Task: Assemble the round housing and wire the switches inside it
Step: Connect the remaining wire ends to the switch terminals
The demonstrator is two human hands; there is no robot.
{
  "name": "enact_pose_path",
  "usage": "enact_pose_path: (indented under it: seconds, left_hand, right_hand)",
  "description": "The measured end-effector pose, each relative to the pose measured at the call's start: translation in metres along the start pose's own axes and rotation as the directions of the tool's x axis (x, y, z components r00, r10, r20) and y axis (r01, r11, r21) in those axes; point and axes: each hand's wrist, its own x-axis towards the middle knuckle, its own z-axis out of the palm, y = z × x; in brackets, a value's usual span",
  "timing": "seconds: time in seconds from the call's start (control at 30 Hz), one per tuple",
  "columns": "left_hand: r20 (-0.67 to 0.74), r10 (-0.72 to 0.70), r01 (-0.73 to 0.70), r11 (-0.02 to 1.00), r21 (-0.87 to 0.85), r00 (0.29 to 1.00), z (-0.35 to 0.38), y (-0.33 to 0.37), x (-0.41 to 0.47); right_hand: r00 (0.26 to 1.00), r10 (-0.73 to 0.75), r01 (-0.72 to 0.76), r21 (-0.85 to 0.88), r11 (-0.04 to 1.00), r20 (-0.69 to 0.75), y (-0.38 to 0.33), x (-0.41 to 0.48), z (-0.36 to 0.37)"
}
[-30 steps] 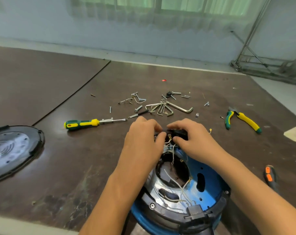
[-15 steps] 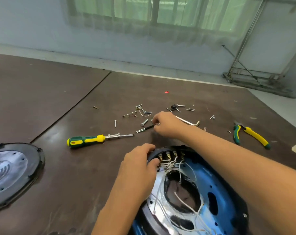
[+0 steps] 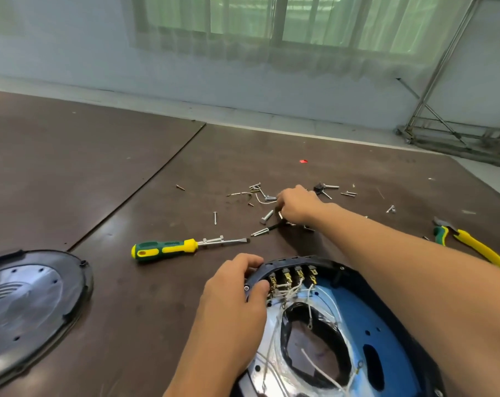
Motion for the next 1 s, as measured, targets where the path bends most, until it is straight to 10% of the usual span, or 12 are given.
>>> enact_pose_path:
  seconds: [0.5,0.7,1.0]
  left_hand:
    - [-0.007,0.022,-0.022,0.998,0.059,1.000,-0.005,0.008,-0.002]
    - [0.003,0.024,-0.024,0.997,0.074,1.000,0.002,0.013,-0.003]
    - [0.127,0.102,-0.116,0.987,0.107,0.987,0.023,0.021,-0.008]
  right_hand:
    - [0.937,0.002,0.218,0.588,0.779,-0.351,0.029,-0.128,-0.031]
    - [0.944,0.093,0.212,0.796,0.567,-0.318,0.043,-0.188,-0.020]
    - [0.948,0.206,0.081,0.812,0.578,-0.242,0.096,-0.209,0.006]
